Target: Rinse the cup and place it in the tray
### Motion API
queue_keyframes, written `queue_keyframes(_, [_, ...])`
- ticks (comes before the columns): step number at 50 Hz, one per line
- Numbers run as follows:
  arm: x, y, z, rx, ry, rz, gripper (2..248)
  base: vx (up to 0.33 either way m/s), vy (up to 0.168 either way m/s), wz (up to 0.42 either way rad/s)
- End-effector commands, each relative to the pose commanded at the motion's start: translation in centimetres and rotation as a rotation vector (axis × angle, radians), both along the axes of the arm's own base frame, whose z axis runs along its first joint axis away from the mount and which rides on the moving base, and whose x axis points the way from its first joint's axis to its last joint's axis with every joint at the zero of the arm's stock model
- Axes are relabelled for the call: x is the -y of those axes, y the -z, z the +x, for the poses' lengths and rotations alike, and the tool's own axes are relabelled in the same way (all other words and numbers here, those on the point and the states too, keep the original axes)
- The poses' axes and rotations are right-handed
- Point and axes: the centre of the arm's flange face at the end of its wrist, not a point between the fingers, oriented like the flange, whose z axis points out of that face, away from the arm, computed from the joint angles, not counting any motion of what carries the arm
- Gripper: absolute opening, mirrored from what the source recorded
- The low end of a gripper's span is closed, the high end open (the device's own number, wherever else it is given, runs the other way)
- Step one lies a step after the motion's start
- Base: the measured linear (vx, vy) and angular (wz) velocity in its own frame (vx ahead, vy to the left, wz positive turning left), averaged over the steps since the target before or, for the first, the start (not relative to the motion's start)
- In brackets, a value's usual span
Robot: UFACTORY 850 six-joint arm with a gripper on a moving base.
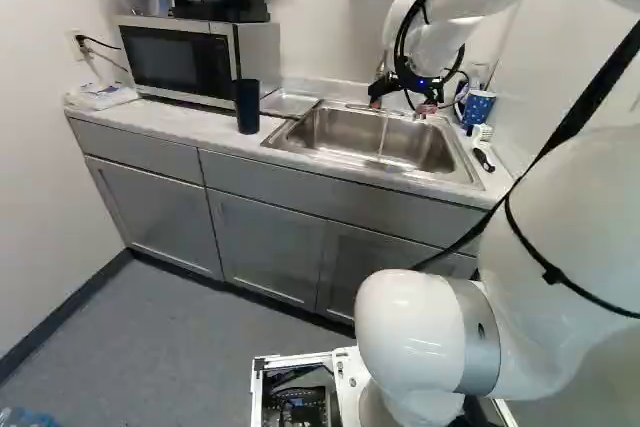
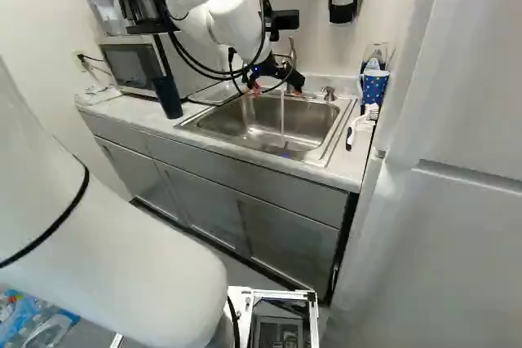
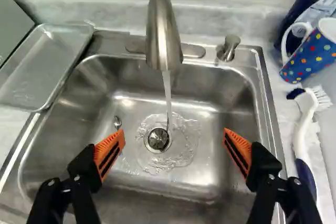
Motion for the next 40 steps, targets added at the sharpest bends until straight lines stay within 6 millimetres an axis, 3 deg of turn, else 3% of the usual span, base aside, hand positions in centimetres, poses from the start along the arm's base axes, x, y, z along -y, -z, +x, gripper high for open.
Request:
queue_keyframes(11, [-0.3, 0.5, -2.3, -0.057, 0.008, 0.016, 247, 0.0, 0.0, 0.0])
queue_keyframes(30, [-0.3, 0.5, -2.3, -0.057, 0.007, 0.016, 247, 0.0, 0.0, 0.0])
queue_keyframes(40, [-1.3, 0.6, -2.4, -0.056, -0.016, 0.015, 247, 0.0, 0.0, 0.0])
